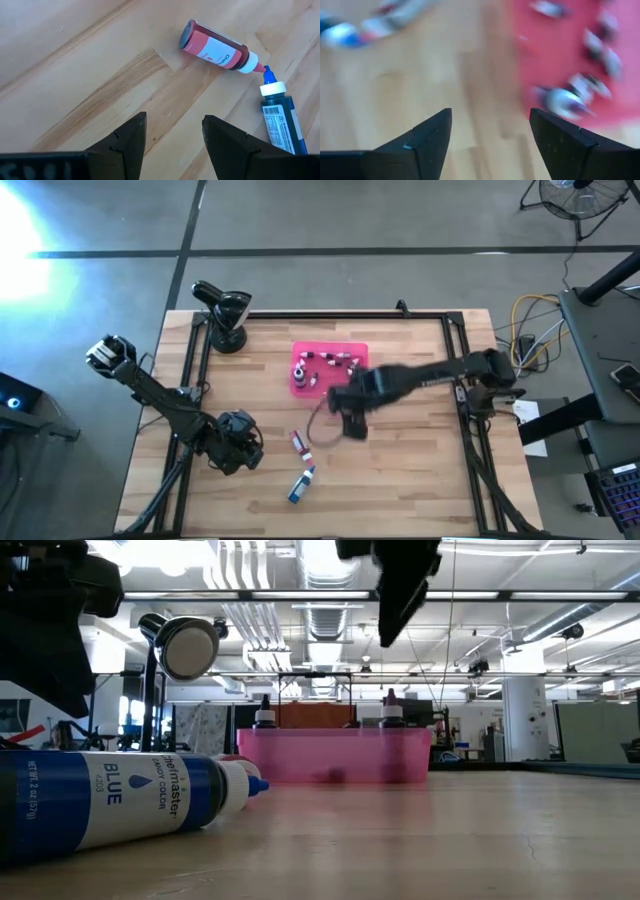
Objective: Pick & Place food coloring
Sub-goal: Put the blue food coloring bottle into the pink bin
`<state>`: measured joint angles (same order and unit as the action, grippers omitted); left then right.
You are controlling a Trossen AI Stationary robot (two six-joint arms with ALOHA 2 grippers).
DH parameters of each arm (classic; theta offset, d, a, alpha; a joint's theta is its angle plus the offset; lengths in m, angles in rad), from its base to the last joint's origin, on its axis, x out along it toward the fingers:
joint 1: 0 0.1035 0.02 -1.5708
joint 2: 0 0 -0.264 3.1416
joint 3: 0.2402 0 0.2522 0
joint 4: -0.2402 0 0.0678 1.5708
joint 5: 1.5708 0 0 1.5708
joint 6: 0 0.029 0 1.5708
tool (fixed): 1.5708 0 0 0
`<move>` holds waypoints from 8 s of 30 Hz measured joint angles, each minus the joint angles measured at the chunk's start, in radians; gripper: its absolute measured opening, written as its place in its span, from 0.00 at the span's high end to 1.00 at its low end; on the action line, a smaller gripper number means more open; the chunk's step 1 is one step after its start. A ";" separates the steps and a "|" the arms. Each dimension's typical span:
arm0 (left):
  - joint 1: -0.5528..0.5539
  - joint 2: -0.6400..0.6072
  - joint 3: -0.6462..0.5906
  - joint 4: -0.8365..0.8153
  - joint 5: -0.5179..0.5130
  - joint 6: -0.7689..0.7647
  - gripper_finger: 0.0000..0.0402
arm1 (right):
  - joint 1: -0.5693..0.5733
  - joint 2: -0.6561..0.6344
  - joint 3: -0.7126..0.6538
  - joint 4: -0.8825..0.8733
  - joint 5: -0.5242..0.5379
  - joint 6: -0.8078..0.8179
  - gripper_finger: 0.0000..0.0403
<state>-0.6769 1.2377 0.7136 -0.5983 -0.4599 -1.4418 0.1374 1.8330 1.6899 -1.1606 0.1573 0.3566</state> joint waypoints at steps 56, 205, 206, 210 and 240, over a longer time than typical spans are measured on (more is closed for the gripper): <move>0.000 0.000 0.000 0.053 0.074 -0.006 0.58 | 0.206 0.553 0.255 0.433 -0.212 -0.778 0.49; 0.002 0.000 -0.059 0.071 0.024 0.101 0.58 | 0.186 0.215 -0.030 -0.392 -0.783 0.843 0.86; 0.002 0.000 -0.062 0.072 0.024 0.101 0.58 | 0.185 0.215 -0.040 -0.388 -0.779 0.840 0.86; 0.002 0.000 -0.064 0.073 0.024 0.098 0.58 | 0.185 0.226 -0.075 -0.285 -0.743 0.826 0.86; 0.002 0.000 -0.064 0.075 0.034 0.104 0.58 | 0.575 0.099 -0.377 0.073 -0.571 1.473 0.40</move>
<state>-0.6754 1.2377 0.6494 -0.5236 -0.4260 -1.3373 0.7128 1.9318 1.3132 -1.0879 -0.4138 1.8298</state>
